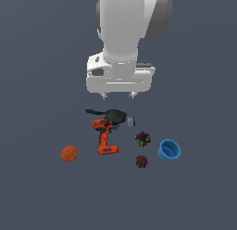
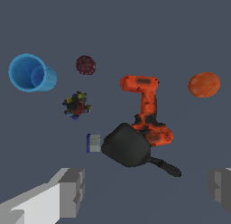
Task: Pick up a designated object from a clutter of objects.
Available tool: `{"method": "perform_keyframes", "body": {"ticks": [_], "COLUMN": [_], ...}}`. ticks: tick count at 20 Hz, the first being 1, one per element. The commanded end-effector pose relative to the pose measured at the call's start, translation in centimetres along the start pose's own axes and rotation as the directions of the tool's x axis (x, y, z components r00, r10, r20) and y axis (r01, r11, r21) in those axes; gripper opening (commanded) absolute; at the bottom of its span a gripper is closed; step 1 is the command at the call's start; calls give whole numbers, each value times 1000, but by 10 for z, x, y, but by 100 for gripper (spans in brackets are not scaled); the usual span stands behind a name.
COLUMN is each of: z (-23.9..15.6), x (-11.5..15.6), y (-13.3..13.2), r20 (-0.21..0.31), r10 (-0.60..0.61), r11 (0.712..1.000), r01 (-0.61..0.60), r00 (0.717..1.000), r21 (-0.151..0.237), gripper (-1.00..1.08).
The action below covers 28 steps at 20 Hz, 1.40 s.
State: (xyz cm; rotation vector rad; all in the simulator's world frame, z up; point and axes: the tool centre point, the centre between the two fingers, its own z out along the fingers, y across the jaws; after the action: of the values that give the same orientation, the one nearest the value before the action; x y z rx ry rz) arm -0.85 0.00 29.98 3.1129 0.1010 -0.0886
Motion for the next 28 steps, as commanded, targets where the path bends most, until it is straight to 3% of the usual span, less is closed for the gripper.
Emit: {"method": "perform_keyframes", "body": {"ticks": [1,17,28], "z": [0,16,40], "x": [0,21,47], "y": [0,22,54], "r20": [0,-5,-14], "r10": [-2,-159,-372], "r11": [1000,987,928], "r01": [2,159,372], "r00": [1000,987,928], "r21": [0,2,1], "gripper": [100,100,100]}}
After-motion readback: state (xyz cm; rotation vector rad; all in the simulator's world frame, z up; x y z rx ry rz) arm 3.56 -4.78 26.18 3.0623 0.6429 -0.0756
